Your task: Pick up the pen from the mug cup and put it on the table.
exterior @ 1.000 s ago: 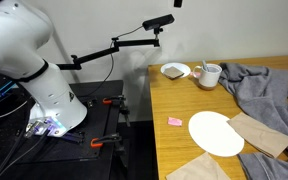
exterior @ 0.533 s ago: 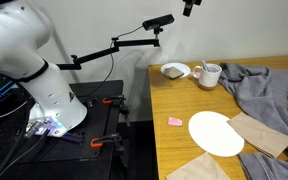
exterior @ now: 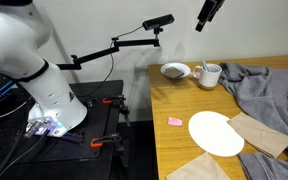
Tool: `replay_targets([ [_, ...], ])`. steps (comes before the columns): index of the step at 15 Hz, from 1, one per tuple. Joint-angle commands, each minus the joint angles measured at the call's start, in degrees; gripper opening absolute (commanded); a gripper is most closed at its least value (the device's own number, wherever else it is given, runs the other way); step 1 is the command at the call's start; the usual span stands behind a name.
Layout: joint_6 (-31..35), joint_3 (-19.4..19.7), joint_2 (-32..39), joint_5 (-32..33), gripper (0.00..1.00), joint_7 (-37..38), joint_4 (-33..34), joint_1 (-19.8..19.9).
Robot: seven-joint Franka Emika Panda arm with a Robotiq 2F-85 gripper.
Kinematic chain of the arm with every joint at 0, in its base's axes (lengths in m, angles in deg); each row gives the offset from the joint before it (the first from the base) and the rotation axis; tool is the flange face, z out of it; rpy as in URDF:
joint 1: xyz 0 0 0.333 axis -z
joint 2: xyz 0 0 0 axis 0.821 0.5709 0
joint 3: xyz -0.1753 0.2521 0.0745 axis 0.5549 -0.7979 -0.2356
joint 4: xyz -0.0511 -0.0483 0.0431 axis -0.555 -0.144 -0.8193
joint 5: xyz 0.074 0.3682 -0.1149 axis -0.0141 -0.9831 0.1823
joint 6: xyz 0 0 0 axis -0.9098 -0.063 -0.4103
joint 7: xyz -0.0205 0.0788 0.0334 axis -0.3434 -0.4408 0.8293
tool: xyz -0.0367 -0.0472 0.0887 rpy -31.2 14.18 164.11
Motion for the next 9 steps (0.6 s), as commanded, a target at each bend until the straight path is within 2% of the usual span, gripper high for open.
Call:
replay_targets([
  [1, 0.2, 1.1, 6.1, -0.2, 1.00, 0.5, 5.4, -1.5],
  [9, 4.8, 1.2, 13.5, -0.1, 1.00, -0.9, 8.1, -2.9],
])
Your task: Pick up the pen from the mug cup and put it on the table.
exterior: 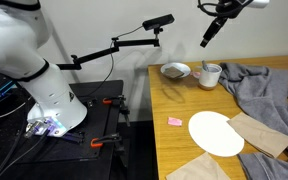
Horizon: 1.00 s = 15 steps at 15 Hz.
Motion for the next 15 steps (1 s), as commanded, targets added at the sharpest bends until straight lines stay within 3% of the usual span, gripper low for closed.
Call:
replay_targets([
  [1, 2.9, 1.1, 2.8, 0.0, 1.00, -0.7, 1.6, -1.6],
  [6, 6.9, 1.5, 6.4, 0.7, 0.98, -0.4, 2.6, -2.3],
  [8, 7.9, 1.7, 7.8, 1.3, 0.87, -0.4, 3.5, -2.5],
  [10, 8.3, 1.9, 9.2, 1.7, 0.65, -0.5, 4.5, -2.6],
  [15, 7.6, 2.5, 12.6, 2.2, 0.46, -0.1, 8.0, -3.2],
])
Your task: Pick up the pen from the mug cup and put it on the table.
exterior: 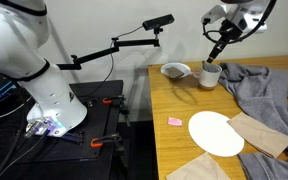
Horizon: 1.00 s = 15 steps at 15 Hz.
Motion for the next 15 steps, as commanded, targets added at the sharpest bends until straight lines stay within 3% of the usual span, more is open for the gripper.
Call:
replay_targets([
  [1, -0.4, 1.1, 3.0, 0.9, 0.49, 0.2, 3.9, -1.2],
  [5, -0.9, 1.2, 5.5, 1.1, 0.51, 0.5, 6.2, -1.6],
  [15, -2.2, 1.0, 8.9, 1.0, 0.43, 0.5, 8.8, -2.1],
])
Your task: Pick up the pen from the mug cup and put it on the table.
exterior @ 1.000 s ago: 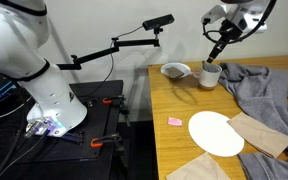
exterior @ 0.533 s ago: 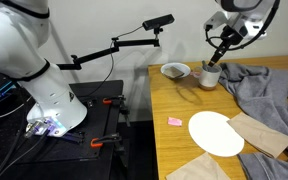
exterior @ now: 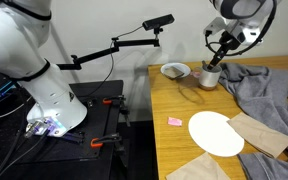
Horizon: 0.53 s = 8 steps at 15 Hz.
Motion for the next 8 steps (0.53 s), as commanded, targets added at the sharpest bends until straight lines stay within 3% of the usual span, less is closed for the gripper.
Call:
replay_targets([
  [1, -2.2, 0.9, 1.0, 0.6, 0.43, 0.5, 2.2, -1.0],
  [8, -3.6, 0.5, 1.5, 0.2, 0.42, 0.2, 2.2, -0.9],
])
